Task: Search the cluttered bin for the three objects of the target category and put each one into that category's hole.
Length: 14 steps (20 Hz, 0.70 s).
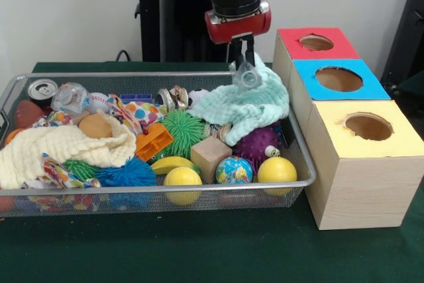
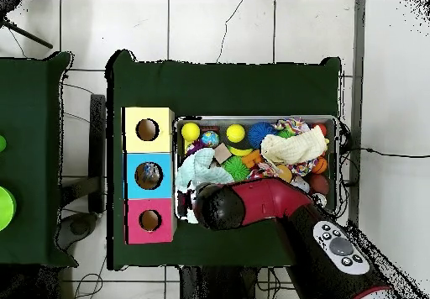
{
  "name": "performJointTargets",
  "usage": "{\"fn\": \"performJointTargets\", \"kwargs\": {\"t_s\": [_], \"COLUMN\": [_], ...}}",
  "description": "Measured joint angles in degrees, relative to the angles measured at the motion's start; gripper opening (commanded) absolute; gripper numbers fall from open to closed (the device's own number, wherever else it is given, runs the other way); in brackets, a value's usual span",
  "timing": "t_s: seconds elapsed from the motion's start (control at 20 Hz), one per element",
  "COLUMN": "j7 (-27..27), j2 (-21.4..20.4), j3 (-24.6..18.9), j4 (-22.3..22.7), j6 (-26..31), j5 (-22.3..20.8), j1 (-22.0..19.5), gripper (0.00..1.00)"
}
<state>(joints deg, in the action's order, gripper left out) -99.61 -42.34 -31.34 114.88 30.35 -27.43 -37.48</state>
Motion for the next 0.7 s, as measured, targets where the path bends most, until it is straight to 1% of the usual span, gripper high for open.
{"fn": "performJointTargets", "kwargs": {"t_s": [0.15, 0.3, 0.35, 0.7], "j7": [0.03, 0.03, 0.03, 0.03], "j2": [-0.45, -1.53, -2.55, -3.70], "j3": [-1.03, -2.08, -2.94, -4.66], "j4": [0.15, 0.59, 0.84, 0.95], "j6": [0.24, 0.26, 0.25, 0.25], "j5": [-2.82, -4.04, -4.68, -7.19], "j1": [-1.60, -2.86, -3.61, -4.80], "gripper": [0.00, 0.00, 0.00, 0.00]}}
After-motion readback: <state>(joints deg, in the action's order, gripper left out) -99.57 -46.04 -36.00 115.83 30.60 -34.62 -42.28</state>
